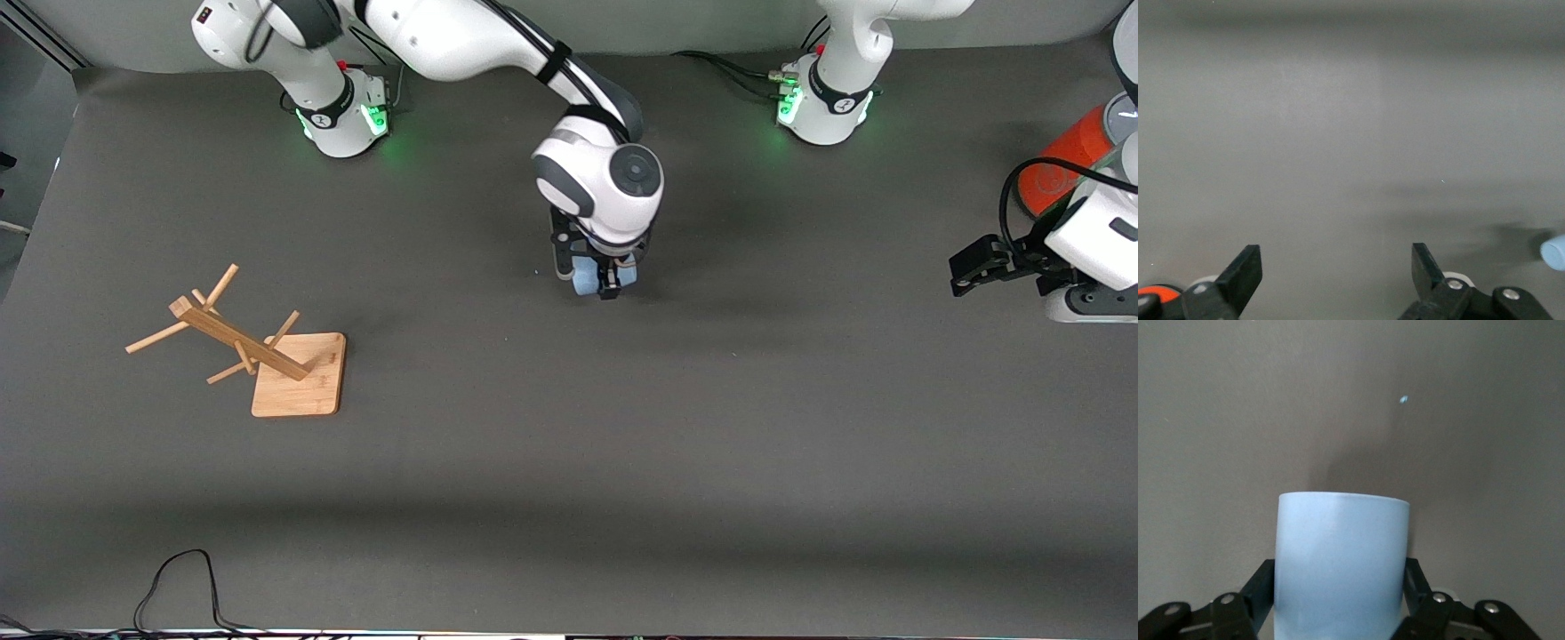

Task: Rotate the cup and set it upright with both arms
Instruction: 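Lower the cup onto the table, release it, and withdraw the right gripper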

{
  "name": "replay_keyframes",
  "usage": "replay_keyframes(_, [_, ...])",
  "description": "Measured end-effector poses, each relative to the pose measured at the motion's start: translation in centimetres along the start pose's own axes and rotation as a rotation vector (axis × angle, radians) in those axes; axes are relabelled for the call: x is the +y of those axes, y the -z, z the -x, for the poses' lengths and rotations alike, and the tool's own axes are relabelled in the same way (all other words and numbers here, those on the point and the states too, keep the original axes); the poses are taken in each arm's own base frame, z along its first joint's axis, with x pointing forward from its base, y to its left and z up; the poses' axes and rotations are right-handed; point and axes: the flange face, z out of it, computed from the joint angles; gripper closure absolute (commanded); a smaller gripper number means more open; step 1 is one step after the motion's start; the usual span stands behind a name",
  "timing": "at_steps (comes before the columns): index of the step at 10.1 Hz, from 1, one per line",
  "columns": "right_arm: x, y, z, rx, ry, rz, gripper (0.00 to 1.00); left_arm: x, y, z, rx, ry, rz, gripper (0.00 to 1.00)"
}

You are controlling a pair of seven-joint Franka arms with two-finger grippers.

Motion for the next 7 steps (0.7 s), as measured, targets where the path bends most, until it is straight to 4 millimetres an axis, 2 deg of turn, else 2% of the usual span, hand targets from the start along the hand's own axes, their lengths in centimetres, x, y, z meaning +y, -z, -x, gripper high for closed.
replay_keyframes(2, [0.1,-2.9,1.8,0.018,-0.013,-0.001,0.44,0.0,0.0,0.0,-0.001,0.0,0.0,0.0])
replay_keyframes(3, [0.2,-3.3,2.5,0.018,-0.015,-0.007,0.39,0.0,-0.1,0.0,-0.001,0.001,0.0,0.0])
replay_keyframes(5, [0.1,-3.4,2.6,0.021,-0.015,-0.01,0.1,0.0,-0.1,-0.1,-0.002,0.001,0.0,0.0])
replay_keyframes(6, [0.1,-3.4,2.6,0.021,-0.015,-0.01,0.0,0.0,-0.2,-0.1,-0.004,0.001,-0.001,0.0])
replay_keyframes(7, [0.0,-4.0,2.5,0.029,-0.016,-0.009,0.0,0.0,-0.3,-0.1,-0.006,0.001,-0.001,0.0])
